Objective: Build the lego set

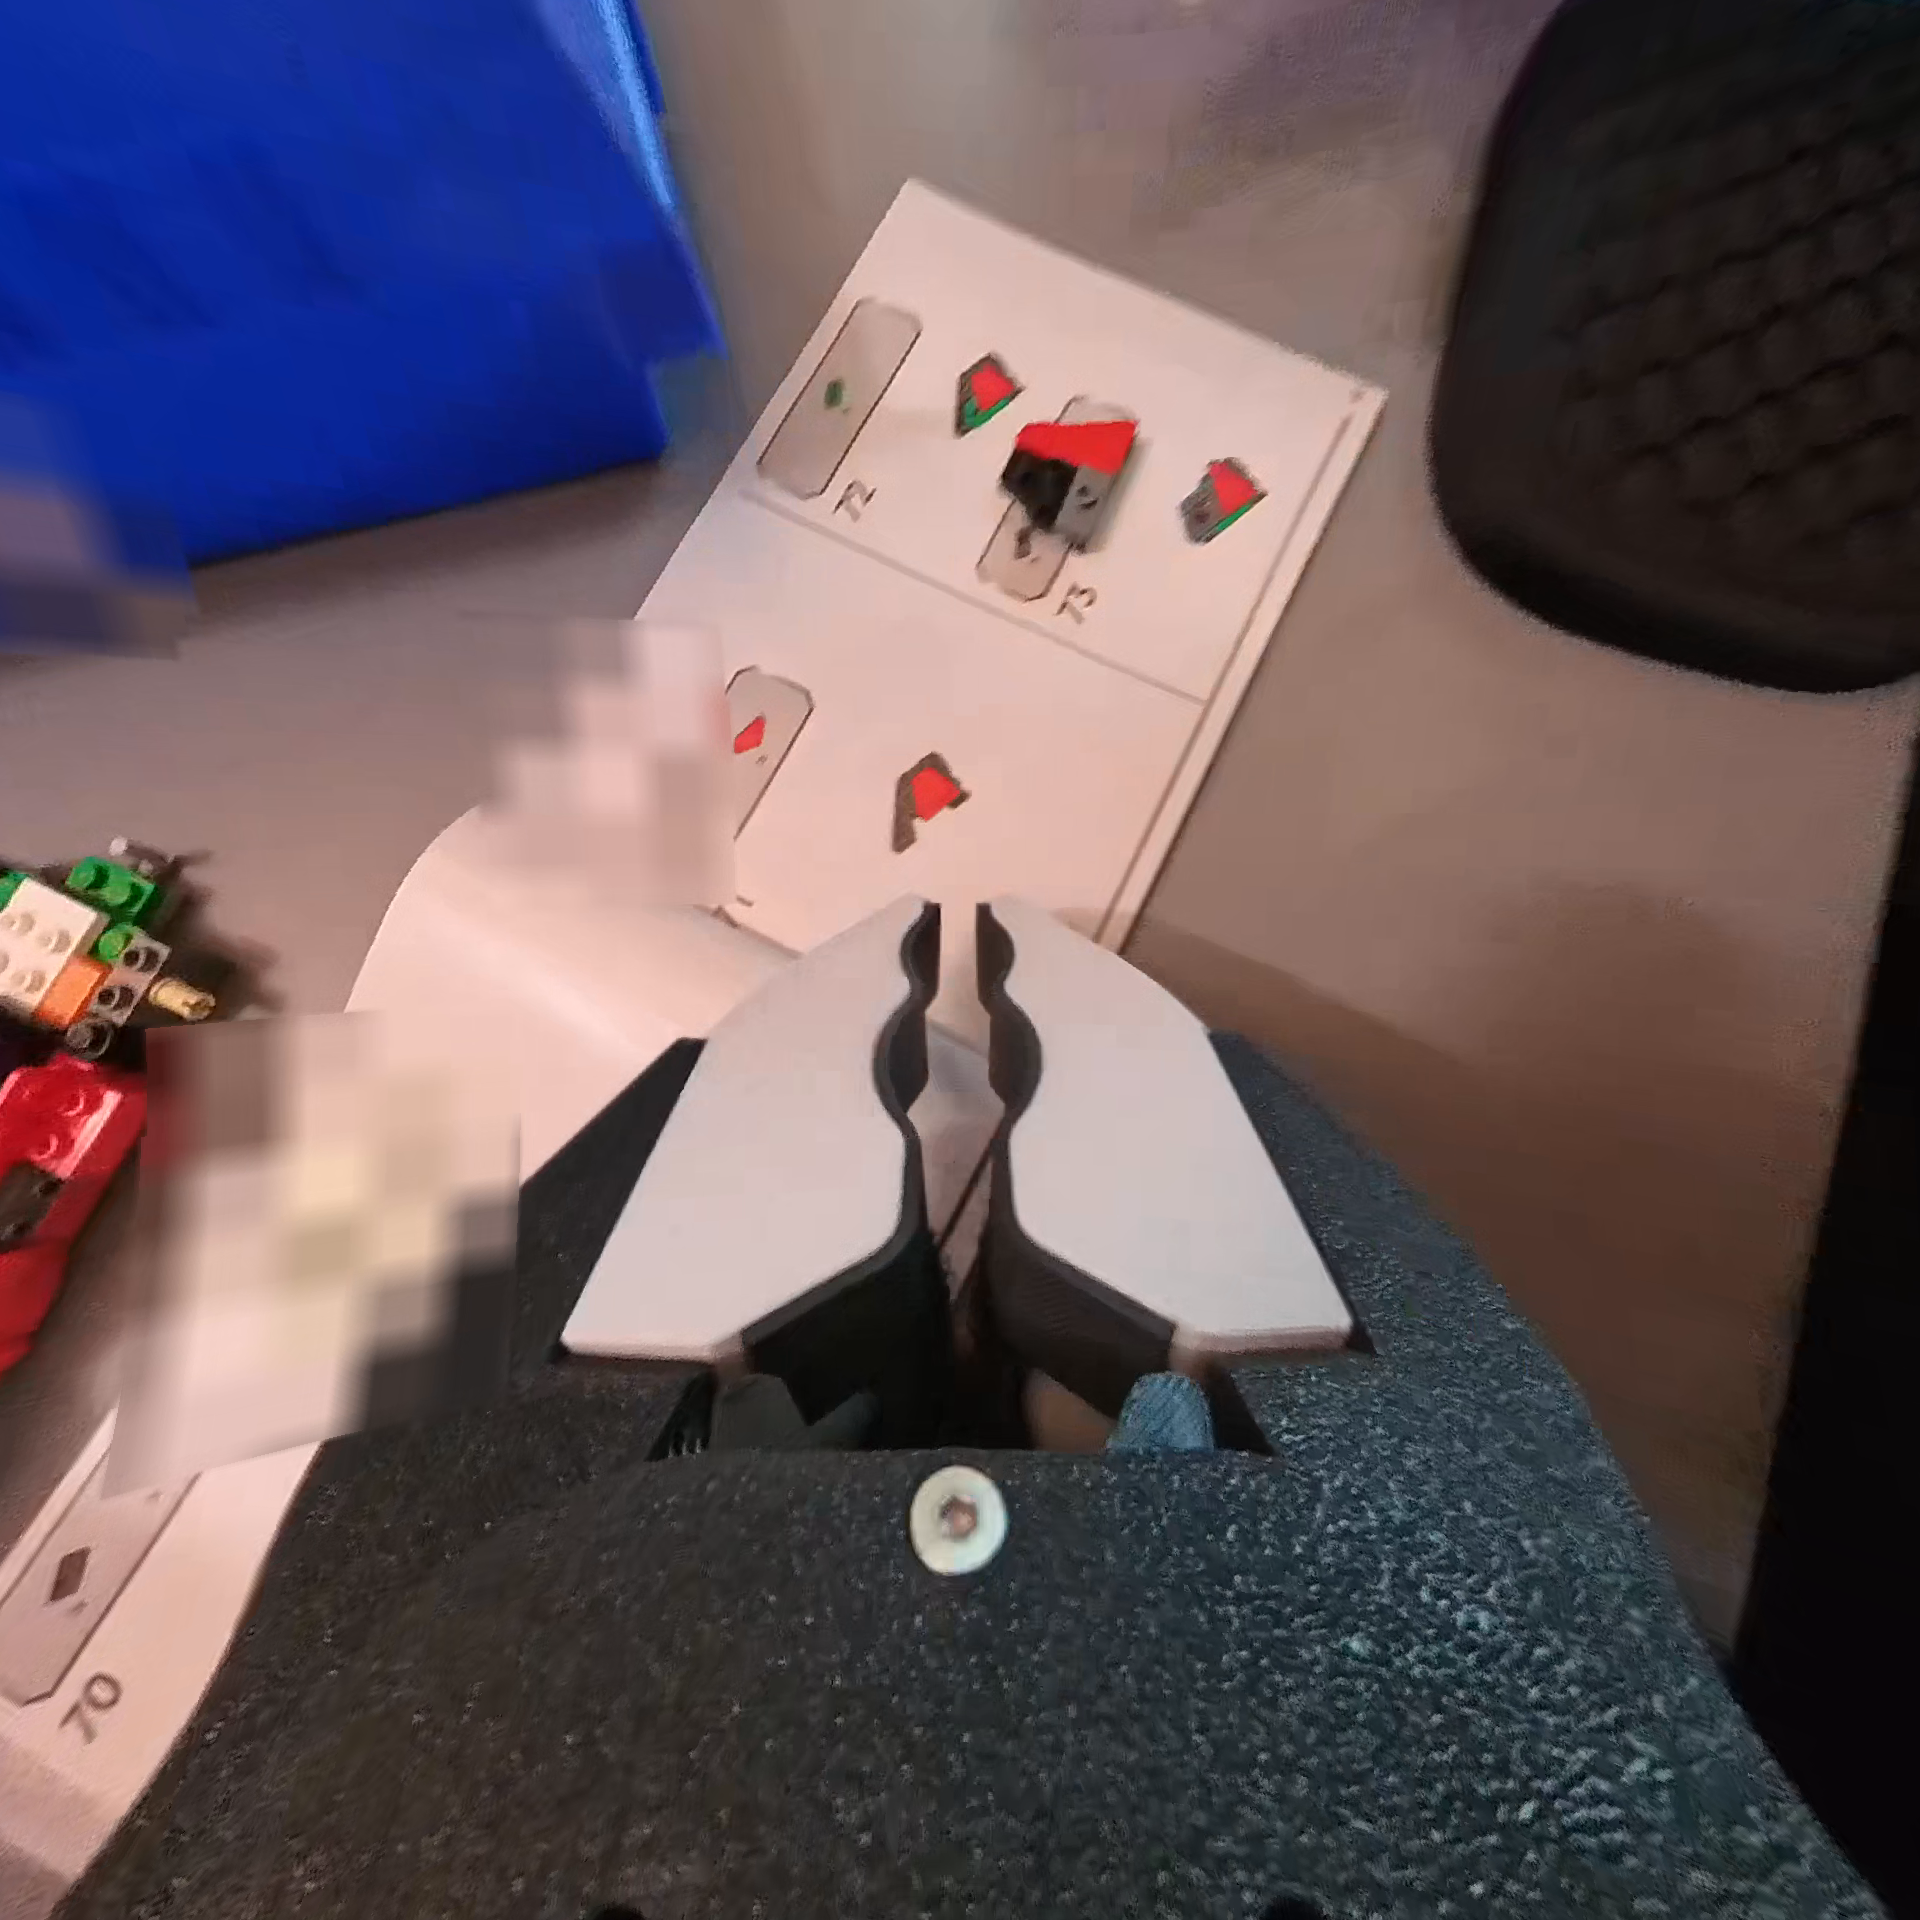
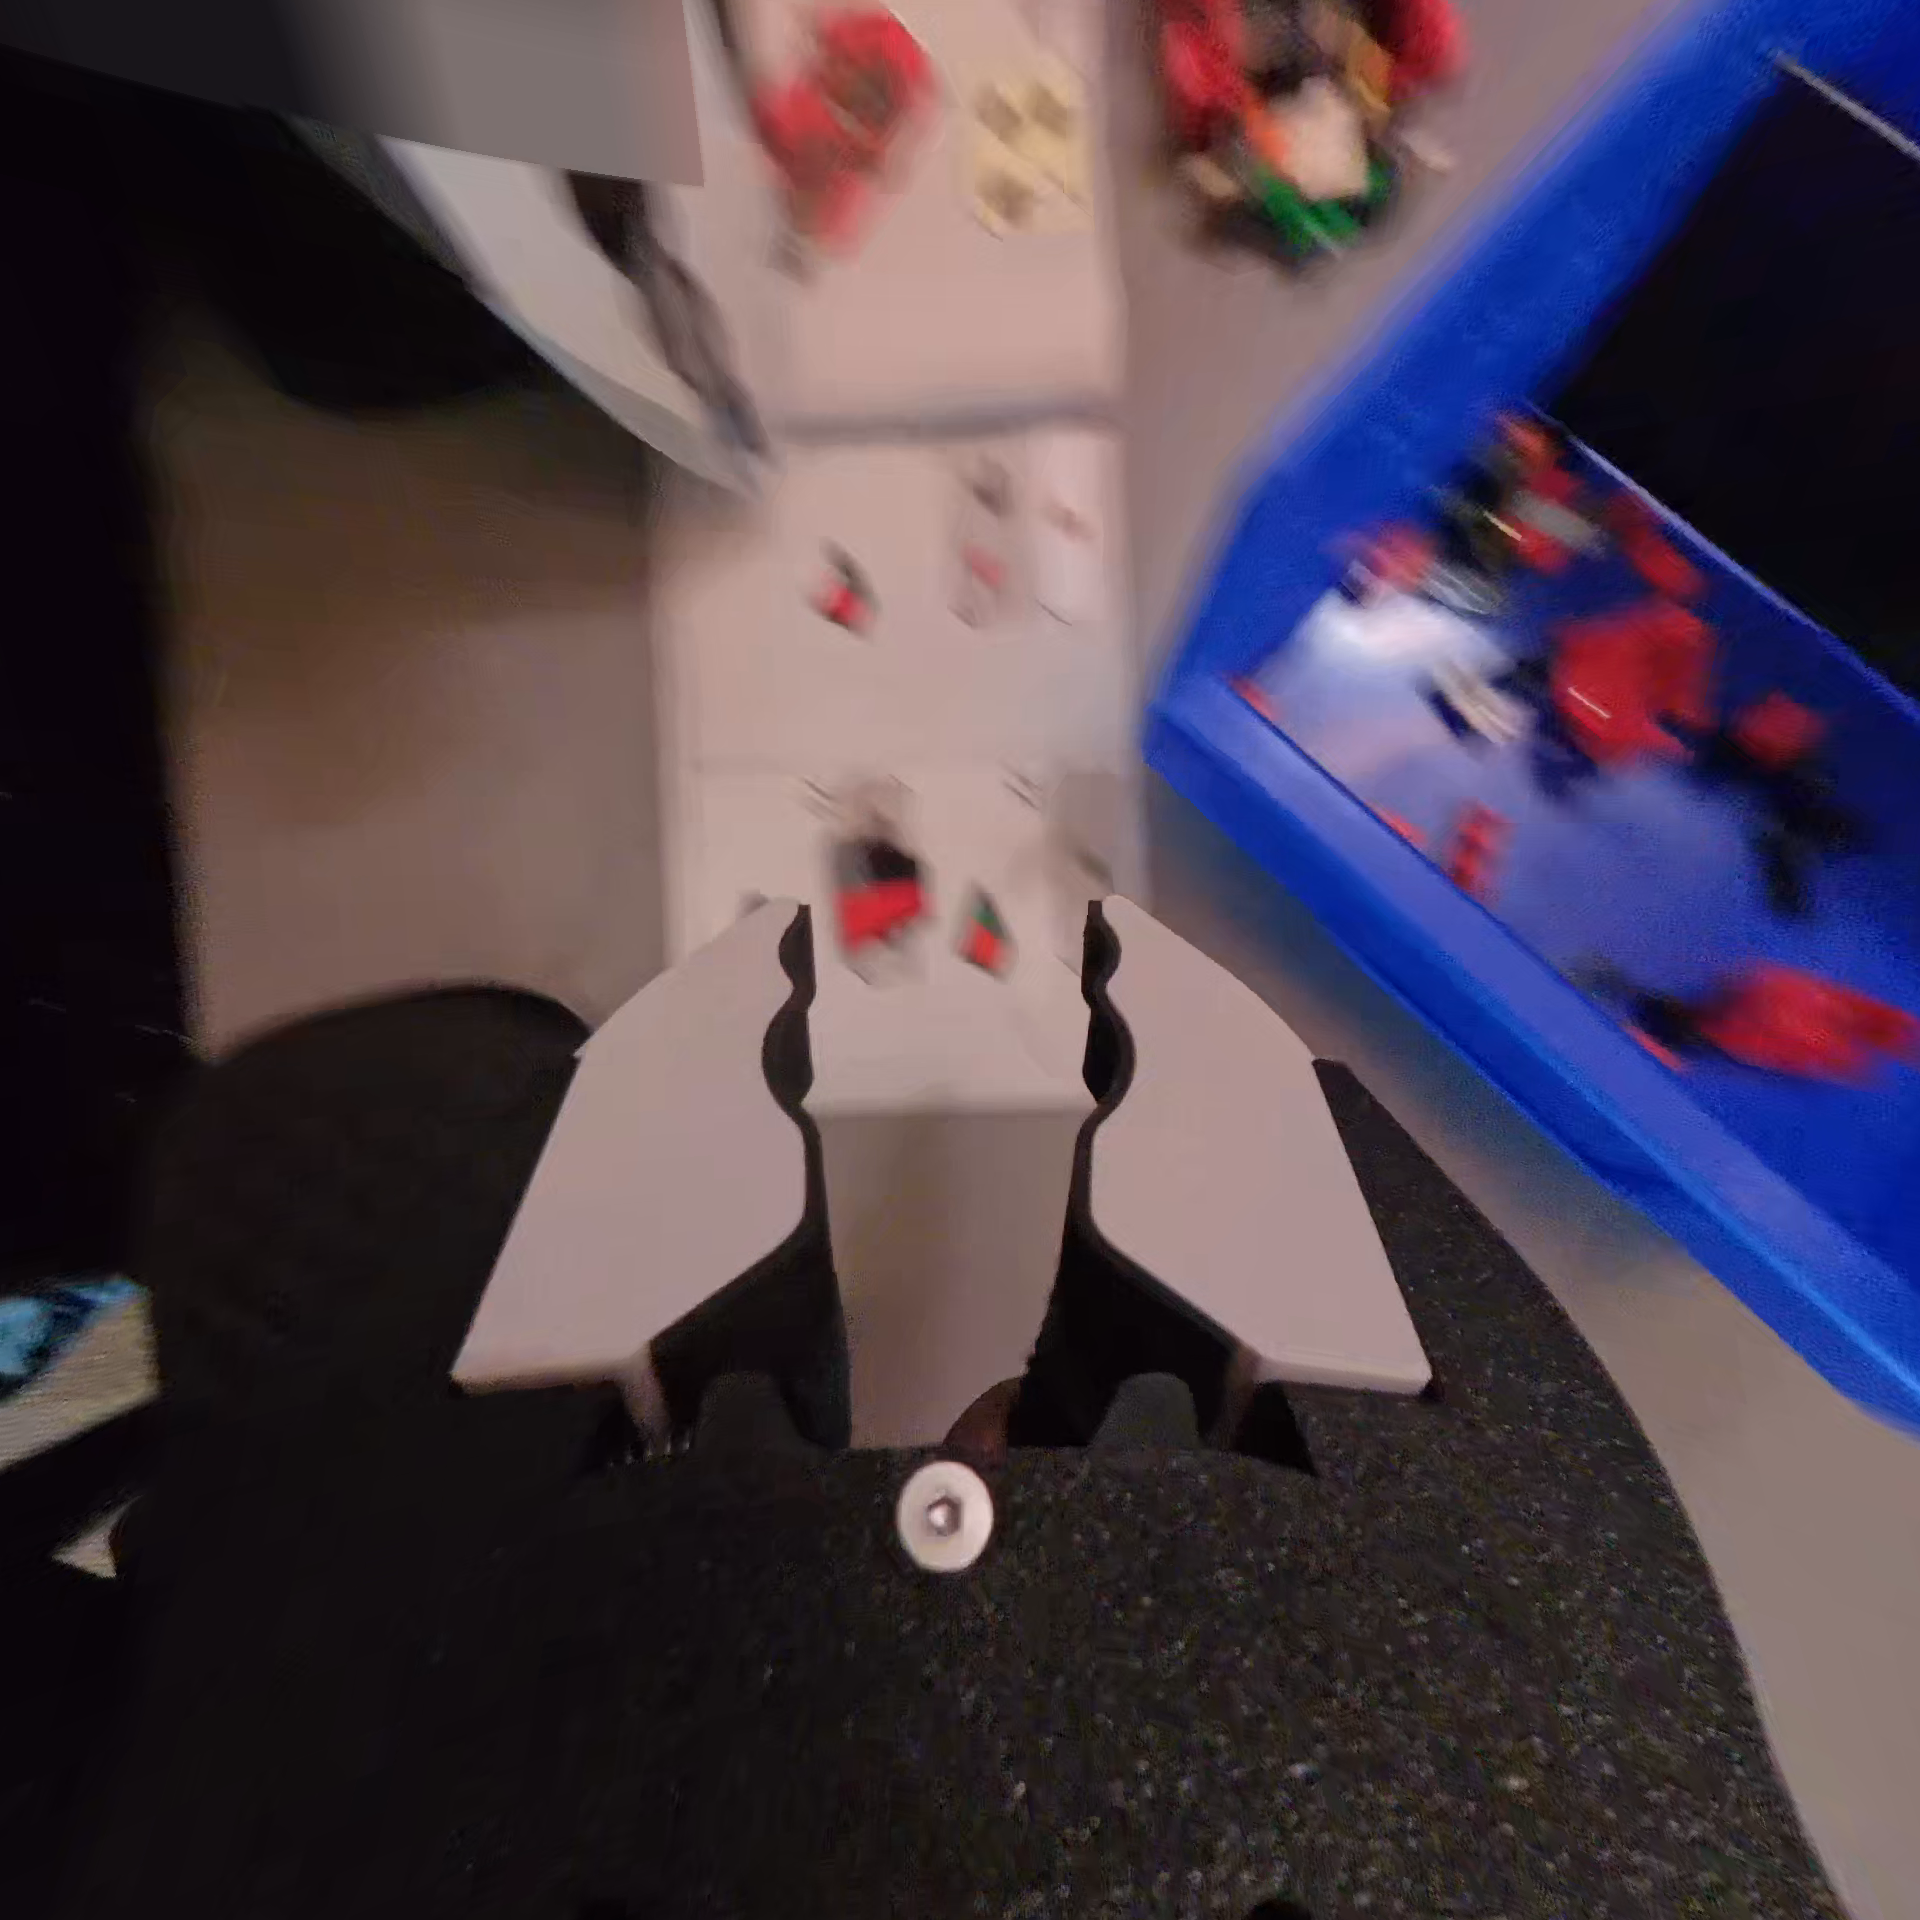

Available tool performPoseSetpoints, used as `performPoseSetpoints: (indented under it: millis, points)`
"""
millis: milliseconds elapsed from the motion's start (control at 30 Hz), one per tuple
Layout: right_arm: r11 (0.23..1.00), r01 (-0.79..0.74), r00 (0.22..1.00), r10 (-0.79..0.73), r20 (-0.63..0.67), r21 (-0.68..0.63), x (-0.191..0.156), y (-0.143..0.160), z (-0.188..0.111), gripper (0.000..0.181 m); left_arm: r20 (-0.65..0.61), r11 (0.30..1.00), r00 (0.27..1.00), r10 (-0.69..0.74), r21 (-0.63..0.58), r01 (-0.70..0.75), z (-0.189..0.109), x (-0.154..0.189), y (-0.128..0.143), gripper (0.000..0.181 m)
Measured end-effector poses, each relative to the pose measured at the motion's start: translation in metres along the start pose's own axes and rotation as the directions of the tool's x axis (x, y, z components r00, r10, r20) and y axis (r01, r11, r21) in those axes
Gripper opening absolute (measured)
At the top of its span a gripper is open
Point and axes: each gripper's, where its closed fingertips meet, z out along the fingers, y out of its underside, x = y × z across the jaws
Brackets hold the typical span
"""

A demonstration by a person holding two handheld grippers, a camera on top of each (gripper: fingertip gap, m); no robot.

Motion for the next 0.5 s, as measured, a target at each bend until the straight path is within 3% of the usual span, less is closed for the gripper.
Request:
performPoseSetpoints:
  millis: [33,133,233,300,500]
  points:
    - [1.000,-0.009,0.999,0.008,0.042,0.011,-0.013,-0.003,0.013,0.051,0.013,1.000,1.000,-0.003,-0.024,0.004,0.003,-0.002,0.003,0.005]
    - [0.995,-0.003,1.000,0.003,0.000,-0.099,-0.015,0.016,0.047,0.052,-0.009,0.995,1.000,-0.027,-0.100,0.026,0.011,0.001,0.013,0.003]
    - [0.988,0.034,0.999,-0.039,-0.032,-0.150,-0.013,0.026,0.065,0.047,-0.017,0.995,1.000,-0.024,-0.096,0.022,0.013,0.004,0.013,0.000]
    - [0.986,0.077,0.996,-0.081,-0.022,-0.146,-0.016,0.025,0.062,0.024,-0.010,0.996,1.000,-0.005,-0.088,0.004,0.013,0.004,0.013,0.000]
    - [0.970,-0.045,0.989,0.010,-0.146,-0.240,0.010,0.078,0.020,0.021,0.001,0.998,1.000,0.001,-0.064,-0.001,0.013,0.004,0.013,0.000]
